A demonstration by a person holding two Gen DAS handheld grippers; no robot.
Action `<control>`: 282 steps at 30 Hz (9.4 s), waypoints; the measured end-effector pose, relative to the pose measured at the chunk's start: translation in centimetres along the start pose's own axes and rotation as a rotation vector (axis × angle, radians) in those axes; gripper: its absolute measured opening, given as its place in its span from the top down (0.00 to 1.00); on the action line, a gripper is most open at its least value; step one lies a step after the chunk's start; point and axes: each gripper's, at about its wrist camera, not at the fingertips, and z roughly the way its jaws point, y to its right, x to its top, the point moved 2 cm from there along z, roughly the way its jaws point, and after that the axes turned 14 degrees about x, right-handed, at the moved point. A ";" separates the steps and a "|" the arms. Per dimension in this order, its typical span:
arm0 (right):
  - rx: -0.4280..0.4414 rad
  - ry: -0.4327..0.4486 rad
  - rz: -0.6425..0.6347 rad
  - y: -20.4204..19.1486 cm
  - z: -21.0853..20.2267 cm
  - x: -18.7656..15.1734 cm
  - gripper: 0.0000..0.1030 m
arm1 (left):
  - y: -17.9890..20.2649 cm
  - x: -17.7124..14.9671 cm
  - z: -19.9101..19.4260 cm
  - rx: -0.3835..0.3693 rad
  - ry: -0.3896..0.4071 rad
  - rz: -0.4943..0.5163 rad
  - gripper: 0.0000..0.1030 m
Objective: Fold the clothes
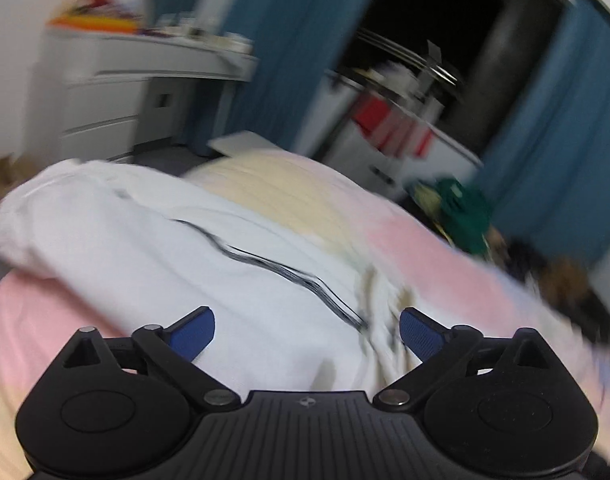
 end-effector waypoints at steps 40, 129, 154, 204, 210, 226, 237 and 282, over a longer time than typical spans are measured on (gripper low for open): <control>-0.062 -0.107 -0.084 -0.7 1.3 0.0 0.43 | -2.8 7.7 2.6 0.398 0.339 -0.121 0.82; 0.130 0.165 0.633 9.5 -1.0 0.9 0.45 | 10.9 -9.5 4.1 0.039 0.082 0.445 0.21; 0.147 0.262 0.344 7.4 -0.2 4.4 0.40 | 11.5 -10.6 2.7 0.025 0.175 0.495 0.25; 0.169 0.065 0.433 6.2 3.7 2.0 0.45 | 6.8 -5.2 14.8 -0.407 -0.512 -0.003 0.00; 0.147 0.034 0.488 7.3 4.7 1.2 0.42 | 7.6 -6.1 15.9 -0.422 -0.537 0.033 0.03; 0.133 0.142 0.353 3.8 1.2 3.2 0.53 | 8.0 -5.0 12.2 -0.449 -0.453 0.049 0.35; 0.186 0.339 0.290 3.7 -5.7 9.7 0.53 | 19.0 -2.9 8.1 -0.598 -0.386 0.052 0.36; -0.377 0.584 0.714 26.8 -12.5 3.2 0.32 | 47.5 -16.9 7.7 -0.529 -0.227 0.714 0.15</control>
